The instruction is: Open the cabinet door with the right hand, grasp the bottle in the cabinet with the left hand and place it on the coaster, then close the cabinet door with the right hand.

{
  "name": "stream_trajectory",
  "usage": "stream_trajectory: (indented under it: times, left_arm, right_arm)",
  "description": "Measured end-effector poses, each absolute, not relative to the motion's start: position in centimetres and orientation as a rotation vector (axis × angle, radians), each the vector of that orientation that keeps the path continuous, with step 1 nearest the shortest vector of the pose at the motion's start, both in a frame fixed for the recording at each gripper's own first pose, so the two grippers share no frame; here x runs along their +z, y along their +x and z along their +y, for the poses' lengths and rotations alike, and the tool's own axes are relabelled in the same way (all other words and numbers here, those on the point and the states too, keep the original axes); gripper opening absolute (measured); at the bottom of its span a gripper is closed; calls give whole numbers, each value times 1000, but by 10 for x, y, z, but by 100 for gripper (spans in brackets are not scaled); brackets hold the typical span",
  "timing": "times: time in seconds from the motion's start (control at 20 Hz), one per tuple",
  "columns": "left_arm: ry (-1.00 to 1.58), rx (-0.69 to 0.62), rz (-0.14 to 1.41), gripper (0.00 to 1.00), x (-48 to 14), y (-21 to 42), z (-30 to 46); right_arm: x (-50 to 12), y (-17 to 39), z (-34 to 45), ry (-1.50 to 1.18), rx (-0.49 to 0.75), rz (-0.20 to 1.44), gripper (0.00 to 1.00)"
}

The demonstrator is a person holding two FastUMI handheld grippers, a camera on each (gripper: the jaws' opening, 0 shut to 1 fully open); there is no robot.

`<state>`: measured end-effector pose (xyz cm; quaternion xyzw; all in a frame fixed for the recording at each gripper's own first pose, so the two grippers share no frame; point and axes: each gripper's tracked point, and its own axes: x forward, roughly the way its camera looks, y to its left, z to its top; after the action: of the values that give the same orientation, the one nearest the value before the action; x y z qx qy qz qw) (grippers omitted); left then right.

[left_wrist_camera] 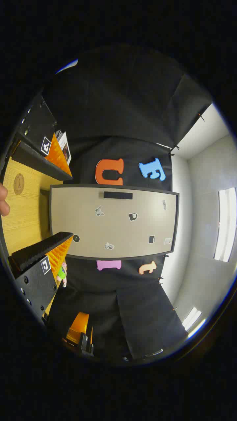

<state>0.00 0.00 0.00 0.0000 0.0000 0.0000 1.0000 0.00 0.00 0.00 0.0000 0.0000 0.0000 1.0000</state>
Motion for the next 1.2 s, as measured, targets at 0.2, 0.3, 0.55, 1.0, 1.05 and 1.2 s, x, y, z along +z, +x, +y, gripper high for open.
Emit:
stream_trajectory:
  times: [0.2,0.3,0.55,1.0,1.05,1.2]
  left_arm:
    - [4,8,-1,95,2,-3,3]
    - [0,8,-6,95,4,-4,4]
    - [-3,11,-10,95,6,-8,6]
    - [0,18,-10,95,9,-13,11]
    - [0,18,-13,95,10,-13,12]
    - [-3,14,-12,95,11,-14,13]
  right_arm:
    - [0,-2,3,-6,2,0,100]
    - [1,-3,3,-4,1,-2,100]
    - [-1,-5,6,-5,5,4,100]
    - [1,2,23,-15,43,5,99]
    - [2,5,27,-20,54,6,99]
    - [10,16,47,-20,114,2,99]
